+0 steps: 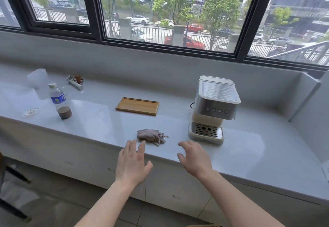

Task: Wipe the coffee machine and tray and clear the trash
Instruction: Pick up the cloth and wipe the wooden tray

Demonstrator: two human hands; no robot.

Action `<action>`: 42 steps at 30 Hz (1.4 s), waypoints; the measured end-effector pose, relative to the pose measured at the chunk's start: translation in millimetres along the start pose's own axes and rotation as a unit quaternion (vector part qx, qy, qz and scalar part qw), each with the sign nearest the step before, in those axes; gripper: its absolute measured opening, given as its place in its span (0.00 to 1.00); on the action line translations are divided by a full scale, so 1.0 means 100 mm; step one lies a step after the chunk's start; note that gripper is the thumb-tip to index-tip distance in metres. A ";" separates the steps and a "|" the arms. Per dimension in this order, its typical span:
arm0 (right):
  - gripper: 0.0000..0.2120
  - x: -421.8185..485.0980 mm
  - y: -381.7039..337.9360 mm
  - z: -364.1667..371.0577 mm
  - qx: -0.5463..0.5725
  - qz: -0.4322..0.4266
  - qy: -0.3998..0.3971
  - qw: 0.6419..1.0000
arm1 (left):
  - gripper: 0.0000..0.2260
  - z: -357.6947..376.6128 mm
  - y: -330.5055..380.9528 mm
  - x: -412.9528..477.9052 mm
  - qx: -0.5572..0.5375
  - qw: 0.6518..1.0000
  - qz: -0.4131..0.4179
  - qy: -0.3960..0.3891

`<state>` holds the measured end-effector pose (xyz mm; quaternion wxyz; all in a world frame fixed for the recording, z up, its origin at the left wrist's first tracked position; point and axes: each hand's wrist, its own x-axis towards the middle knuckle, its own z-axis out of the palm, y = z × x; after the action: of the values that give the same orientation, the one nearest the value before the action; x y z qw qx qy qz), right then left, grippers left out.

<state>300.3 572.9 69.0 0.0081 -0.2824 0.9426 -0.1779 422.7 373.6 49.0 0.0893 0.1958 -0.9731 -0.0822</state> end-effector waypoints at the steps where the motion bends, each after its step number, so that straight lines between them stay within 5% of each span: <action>1: 0.19 0.02 0.01 0.00 0.001 0.001 0.000 1.000 | 0.33 0.00 0.00 0.04 -0.001 1.000 0.000 -0.001; 22: 0.19 1.14 0.32 0.49 0.020 -0.016 -0.052 0.998 | 0.28 0.37 -0.19 1.03 0.045 0.997 -0.025 -0.051; 42: 0.20 1.52 -0.43 1.03 0.044 0.148 -0.103 0.983 | 0.25 0.73 -0.94 2.05 -0.010 0.972 0.165 -0.169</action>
<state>207.1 423.5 0.7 0.1434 -0.1564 0.9594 -0.1857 255.8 215.6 -11.3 -0.0625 0.0146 -0.9920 -0.1083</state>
